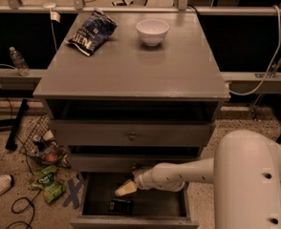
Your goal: Place rxbar chocolate into bottom drawer
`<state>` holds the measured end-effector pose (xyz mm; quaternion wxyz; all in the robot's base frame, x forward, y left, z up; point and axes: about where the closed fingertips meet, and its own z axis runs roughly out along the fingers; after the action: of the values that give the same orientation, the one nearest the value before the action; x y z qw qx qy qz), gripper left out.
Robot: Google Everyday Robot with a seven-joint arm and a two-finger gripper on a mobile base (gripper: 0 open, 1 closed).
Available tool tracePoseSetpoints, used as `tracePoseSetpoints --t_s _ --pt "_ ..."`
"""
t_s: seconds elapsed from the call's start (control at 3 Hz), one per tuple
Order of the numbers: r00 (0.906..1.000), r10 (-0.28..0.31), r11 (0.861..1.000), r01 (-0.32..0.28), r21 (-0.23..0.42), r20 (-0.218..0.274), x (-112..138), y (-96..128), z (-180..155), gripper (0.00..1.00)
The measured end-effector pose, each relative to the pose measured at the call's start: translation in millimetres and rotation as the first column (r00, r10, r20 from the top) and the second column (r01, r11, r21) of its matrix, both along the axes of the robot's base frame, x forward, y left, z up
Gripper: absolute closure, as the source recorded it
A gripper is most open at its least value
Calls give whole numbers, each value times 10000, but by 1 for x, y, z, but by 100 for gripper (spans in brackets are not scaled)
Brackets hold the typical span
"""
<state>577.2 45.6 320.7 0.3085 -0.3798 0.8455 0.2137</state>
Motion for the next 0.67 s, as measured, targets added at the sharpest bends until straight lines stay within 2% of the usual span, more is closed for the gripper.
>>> tracePoseSetpoints --t_s 0.67 --pt "10000 -1 10000 1 1 0 -1 0 0 0"
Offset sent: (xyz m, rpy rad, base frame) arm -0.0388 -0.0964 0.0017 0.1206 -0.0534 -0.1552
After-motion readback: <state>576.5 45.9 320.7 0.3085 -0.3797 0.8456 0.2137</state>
